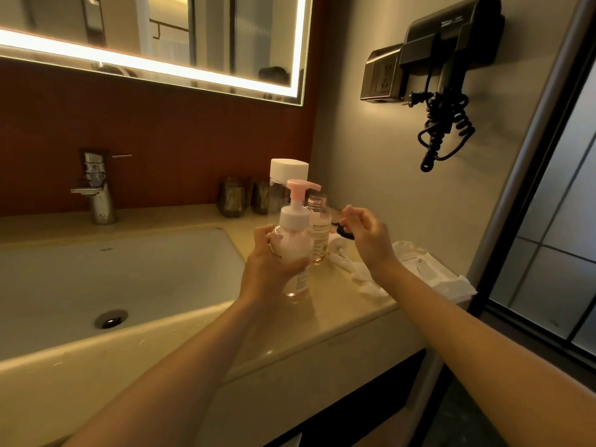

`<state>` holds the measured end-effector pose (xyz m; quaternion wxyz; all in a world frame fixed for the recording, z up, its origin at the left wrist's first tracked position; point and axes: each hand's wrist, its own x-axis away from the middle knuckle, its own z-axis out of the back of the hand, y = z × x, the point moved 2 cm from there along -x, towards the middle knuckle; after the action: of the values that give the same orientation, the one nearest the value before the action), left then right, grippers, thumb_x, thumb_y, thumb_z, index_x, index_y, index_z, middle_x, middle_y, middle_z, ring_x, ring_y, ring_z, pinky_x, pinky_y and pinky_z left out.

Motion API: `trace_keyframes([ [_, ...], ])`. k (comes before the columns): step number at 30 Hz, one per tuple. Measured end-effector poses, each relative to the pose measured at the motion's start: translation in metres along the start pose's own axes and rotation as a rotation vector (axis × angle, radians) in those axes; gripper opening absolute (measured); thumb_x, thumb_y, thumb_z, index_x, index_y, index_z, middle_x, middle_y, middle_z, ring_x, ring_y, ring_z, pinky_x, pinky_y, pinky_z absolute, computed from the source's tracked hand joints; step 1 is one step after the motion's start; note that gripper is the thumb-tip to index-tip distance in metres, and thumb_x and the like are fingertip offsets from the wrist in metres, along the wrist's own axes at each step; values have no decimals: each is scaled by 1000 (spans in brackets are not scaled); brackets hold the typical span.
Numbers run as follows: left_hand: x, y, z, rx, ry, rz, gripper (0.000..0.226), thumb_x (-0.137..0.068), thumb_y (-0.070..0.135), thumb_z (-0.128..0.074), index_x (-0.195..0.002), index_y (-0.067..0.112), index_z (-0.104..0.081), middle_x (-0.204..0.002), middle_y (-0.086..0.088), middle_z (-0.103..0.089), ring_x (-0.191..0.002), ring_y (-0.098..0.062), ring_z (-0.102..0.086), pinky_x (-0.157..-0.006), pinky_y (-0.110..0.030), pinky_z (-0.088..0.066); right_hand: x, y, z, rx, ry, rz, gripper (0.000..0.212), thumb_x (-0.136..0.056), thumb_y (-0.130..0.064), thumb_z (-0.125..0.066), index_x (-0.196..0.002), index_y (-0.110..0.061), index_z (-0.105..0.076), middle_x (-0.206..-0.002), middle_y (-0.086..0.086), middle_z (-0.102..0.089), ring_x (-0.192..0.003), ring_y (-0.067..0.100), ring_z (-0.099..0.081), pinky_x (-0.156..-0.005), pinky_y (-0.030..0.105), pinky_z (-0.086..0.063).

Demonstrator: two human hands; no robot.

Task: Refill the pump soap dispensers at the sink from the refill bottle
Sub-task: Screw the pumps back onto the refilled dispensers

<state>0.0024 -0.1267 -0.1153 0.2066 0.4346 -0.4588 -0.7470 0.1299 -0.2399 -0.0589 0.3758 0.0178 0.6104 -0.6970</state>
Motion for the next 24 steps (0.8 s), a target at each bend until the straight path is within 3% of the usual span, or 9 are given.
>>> trace_keyframes([
  [3, -14, -4, 1, -7, -10, 33, 74, -71, 18, -78, -128, 20, -32, -121, 0, -51, -107, -19, -52, -84, -36, -48, -14, 18, 1, -23, 3, -87, 49, -94, -47, -38, -121, -10, -52, -111, 5, -60, -100, 16, -55, -69, 16, -41],
  [7, -31, -9, 3, -23, 0, 72, 74, -73, 17, -76, -132, 19, -31, -127, -6, -51, -114, -26, -53, -90, -45, -47, -32, 34, -6, -60, 8, -154, 55, -93, -50, -36, -124, -8, -49, -119, 8, -57, -108, 20, -53, -81, 26, -40],
  [11, -52, -20, 4, -65, -19, 115, 80, -76, 20, -73, -141, 22, -27, -135, -5, -48, -121, -28, -49, -96, -51, -45, -48, 49, -11, 61, 48, -183, 40, -94, -41, -44, -116, -8, -53, -113, 7, -60, -96, 16, -54, -77, 26, -41],
  [15, -76, -25, 4, -99, -31, 209, 99, -75, 29, -74, -149, 29, -8, -145, -3, -40, -130, -27, -42, -102, -53, -39, -57, 62, -16, 179, 54, -172, 34, -95, -37, -45, -110, -8, -56, -108, 8, -62, -90, 16, -52, -75, 27, -39],
  [19, -95, -24, -2, -200, -46, 302, 102, -81, 24, -70, -148, 24, 7, -144, -7, -39, -128, -33, -41, -97, -52, -41, -64, 56, -31, 8, -51, -166, 49, -97, -45, -30, -120, -7, -52, -107, 4, -57, -99, 16, -52, -82, 28, -40],
  [21, -96, -28, -6, -178, -29, 374, 102, -83, 9, -65, -147, 25, 12, -140, -9, -40, -122, -35, -46, -90, -52, -49, -67, 50, -41, -50, -143, -204, 61, -95, -52, -21, -128, -9, -48, -123, 7, -56, -115, 21, -50, -91, 31, -38],
  [24, -80, -32, -8, -238, 163, 346, 86, -81, 3, -63, -147, 18, -10, -141, -12, -35, -120, -31, -46, -94, -46, -48, -71, 48, -43, -85, -150, -227, 66, -94, -55, -14, -131, -10, -45, -129, 9, -53, -119, 23, -48, -90, 30, -34],
])
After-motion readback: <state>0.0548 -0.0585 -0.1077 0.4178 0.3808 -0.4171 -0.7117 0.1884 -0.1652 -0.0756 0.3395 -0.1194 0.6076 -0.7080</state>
